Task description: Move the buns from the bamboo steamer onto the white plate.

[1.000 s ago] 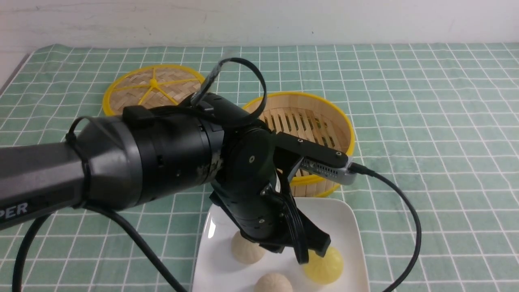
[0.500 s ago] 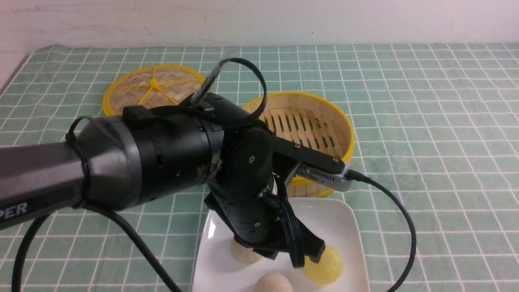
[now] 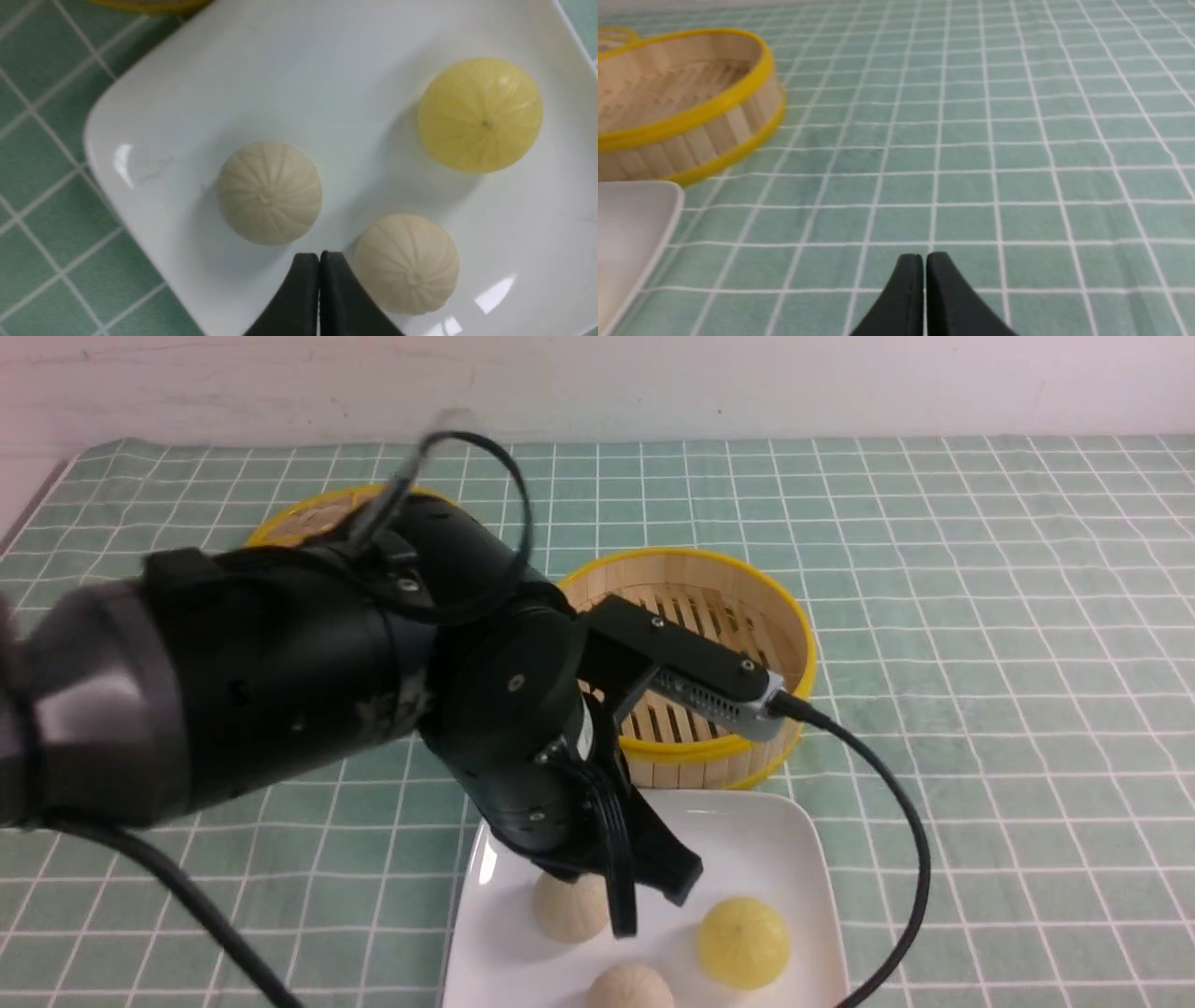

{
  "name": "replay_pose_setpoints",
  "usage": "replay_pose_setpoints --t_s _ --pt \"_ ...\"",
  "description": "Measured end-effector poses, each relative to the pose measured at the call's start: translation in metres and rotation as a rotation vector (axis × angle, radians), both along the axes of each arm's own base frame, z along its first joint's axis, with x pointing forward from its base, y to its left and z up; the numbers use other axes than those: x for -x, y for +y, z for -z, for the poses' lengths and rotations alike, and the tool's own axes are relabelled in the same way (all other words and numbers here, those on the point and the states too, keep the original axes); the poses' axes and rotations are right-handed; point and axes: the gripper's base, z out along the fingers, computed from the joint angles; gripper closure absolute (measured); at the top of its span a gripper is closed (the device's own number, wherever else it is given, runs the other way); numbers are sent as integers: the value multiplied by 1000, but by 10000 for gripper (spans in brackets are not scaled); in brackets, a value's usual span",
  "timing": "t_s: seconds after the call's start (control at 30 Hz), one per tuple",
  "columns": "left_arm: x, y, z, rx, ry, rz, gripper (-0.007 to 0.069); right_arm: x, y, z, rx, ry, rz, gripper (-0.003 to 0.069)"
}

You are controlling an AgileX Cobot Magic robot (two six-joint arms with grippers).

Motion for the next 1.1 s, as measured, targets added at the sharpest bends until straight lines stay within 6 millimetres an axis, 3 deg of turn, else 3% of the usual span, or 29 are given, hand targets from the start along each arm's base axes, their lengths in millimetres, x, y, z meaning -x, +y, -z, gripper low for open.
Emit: replay_pose_setpoints --t_s 0.13,0.33,0.47,0.63,0.77,0.8,0.9,1.1 --pt "10 18 -31 25 -102 10 596 -1 -5 17 15 48 92 627" --pt "38 60 -83 68 -238 -6 596 -2 -7 17 17 24 130 623" --pt "57 87 -105 86 -293 -51 596 -3 -7 17 17 19 131 620" --pt "96 144 -134 143 -363 -192 596 -3 -7 17 17 19 131 618" --pt "124 177 -130 250 -389 -271 596 -3 -7 17 17 19 131 615" --pt "123 176 -128 248 -385 -273 596 -3 -7 17 17 19 131 615" --pt "139 192 -108 350 -391 -330 596 -3 -7 17 16 18 131 612" --pt "144 191 -84 623 -375 -435 596 -3 -7 17 16 18 131 602"
